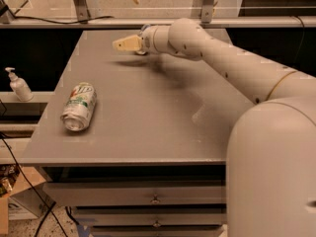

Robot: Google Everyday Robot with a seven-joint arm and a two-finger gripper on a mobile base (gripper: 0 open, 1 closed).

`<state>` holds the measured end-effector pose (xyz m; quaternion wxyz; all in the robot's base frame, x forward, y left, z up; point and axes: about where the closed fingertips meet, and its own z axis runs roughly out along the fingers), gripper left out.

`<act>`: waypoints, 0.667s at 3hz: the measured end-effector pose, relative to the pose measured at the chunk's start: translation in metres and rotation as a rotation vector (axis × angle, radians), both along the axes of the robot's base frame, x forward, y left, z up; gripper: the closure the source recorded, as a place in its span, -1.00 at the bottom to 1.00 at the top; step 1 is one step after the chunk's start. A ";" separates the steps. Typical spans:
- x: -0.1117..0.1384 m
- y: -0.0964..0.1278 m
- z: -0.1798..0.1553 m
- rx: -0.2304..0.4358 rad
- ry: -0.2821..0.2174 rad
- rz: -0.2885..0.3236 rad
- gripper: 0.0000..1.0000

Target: Move redbull can near 7up can

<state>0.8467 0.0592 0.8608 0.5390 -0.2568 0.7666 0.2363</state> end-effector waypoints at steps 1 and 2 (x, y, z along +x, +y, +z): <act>0.012 -0.004 -0.016 0.000 0.049 -0.054 -0.65; 0.014 -0.012 -0.018 -0.030 0.060 -0.079 -0.19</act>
Offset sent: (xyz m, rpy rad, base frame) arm 0.0161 -0.0267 -0.0161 -0.0684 0.0662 -0.1175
